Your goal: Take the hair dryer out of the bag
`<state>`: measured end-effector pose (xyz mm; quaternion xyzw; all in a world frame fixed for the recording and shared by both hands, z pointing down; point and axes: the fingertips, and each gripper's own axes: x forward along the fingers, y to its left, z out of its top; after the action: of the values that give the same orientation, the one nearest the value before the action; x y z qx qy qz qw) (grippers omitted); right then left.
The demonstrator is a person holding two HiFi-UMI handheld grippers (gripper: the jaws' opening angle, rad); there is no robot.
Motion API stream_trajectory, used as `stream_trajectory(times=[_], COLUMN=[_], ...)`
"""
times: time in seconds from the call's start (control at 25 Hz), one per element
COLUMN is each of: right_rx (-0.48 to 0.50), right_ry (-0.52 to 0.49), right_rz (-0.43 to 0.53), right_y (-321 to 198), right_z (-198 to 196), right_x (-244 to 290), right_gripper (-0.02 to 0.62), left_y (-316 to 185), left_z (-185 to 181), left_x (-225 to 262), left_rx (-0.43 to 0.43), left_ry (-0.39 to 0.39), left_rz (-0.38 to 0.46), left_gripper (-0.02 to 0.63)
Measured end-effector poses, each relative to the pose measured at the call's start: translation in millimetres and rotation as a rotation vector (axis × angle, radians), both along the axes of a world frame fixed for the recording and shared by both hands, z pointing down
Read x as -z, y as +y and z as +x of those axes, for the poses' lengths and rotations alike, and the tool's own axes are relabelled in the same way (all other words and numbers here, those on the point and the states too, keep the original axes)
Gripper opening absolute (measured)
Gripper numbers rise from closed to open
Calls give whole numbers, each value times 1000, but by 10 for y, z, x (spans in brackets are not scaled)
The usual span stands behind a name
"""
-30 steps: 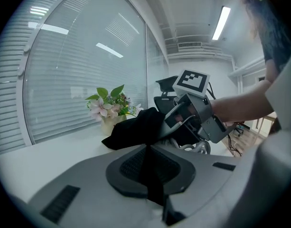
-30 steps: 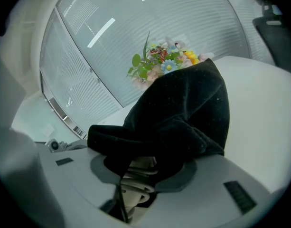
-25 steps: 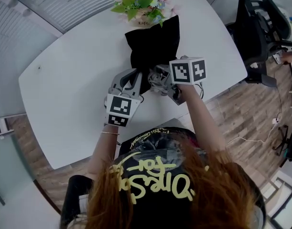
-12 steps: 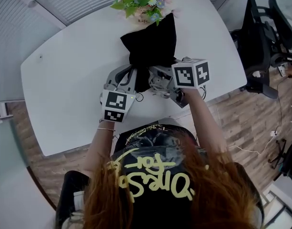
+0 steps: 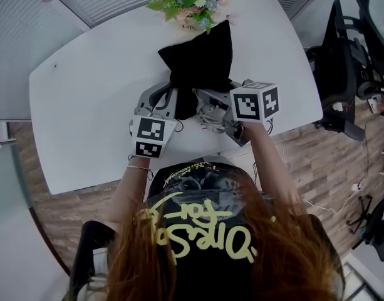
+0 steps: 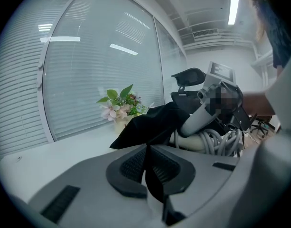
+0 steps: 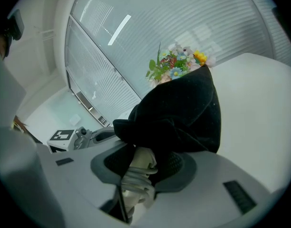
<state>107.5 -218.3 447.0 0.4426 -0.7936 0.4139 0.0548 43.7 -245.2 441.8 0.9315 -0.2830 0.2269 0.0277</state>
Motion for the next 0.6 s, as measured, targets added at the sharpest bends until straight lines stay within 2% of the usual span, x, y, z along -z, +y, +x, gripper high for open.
stream_trajectory(times=[0.24, 0.6], right_rx=[40, 116], right_ry=[-26, -4], right_rz=[7, 24], right_y=[87, 266], right_z=[55, 91], right_x=[4, -45], right_gripper=[147, 144], left_y=[-12, 29], left_z=[-3, 0], left_x=[72, 68], left_rx=[59, 98], left_ry=[-15, -40], left_rz=[78, 108], left_gripper=[27, 49])
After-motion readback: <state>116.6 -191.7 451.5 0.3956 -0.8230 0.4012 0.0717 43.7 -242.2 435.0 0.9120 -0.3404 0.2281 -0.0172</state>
